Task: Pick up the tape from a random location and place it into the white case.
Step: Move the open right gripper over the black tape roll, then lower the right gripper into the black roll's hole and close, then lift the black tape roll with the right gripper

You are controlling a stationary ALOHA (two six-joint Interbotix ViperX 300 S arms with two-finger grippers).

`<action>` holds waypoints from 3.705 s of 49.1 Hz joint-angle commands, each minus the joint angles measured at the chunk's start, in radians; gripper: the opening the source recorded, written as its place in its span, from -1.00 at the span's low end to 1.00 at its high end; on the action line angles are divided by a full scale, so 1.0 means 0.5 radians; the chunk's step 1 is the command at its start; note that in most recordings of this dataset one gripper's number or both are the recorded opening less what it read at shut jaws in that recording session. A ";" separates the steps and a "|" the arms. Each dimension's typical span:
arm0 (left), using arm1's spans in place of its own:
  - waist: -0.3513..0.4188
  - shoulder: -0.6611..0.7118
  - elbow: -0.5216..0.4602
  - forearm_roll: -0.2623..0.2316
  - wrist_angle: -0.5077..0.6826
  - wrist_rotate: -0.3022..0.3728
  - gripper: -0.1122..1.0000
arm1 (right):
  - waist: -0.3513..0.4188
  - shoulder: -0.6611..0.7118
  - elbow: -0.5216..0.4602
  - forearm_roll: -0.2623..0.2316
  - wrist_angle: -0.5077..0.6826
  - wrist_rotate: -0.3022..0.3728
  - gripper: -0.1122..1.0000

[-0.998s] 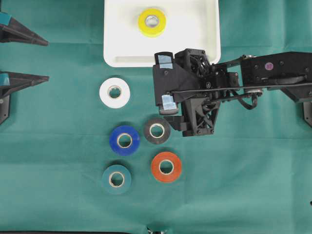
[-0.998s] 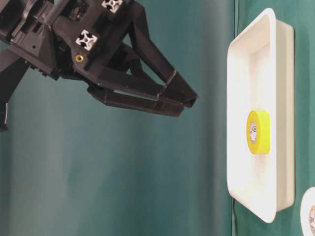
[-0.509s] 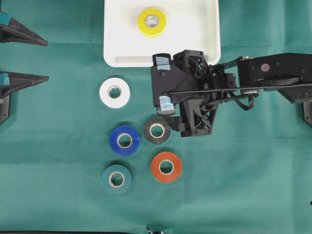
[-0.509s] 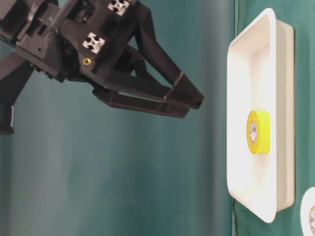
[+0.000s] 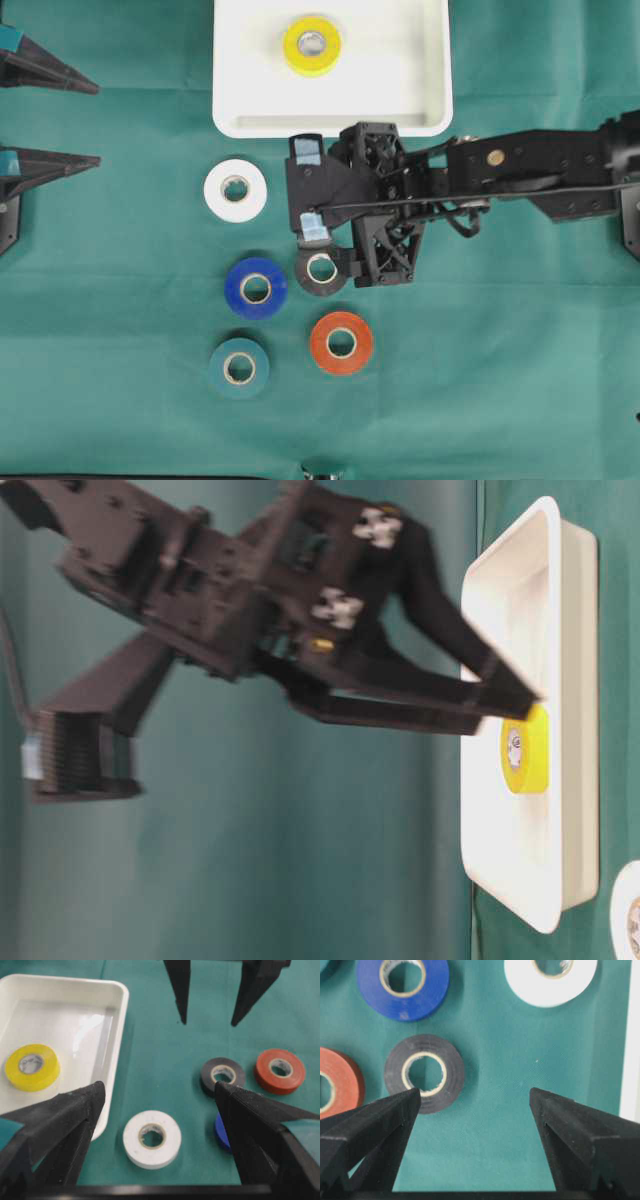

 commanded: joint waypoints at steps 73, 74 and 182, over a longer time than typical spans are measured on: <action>-0.003 0.015 -0.015 -0.003 -0.009 -0.009 0.99 | 0.000 0.430 0.052 0.006 -0.377 0.123 0.86; -0.003 0.015 -0.015 -0.006 -0.012 -0.009 0.99 | 0.003 0.433 0.052 0.003 -0.377 0.123 0.86; -0.003 0.006 -0.018 -0.006 -0.009 -0.009 0.99 | 0.114 -0.172 -0.558 -0.003 0.709 0.132 -0.35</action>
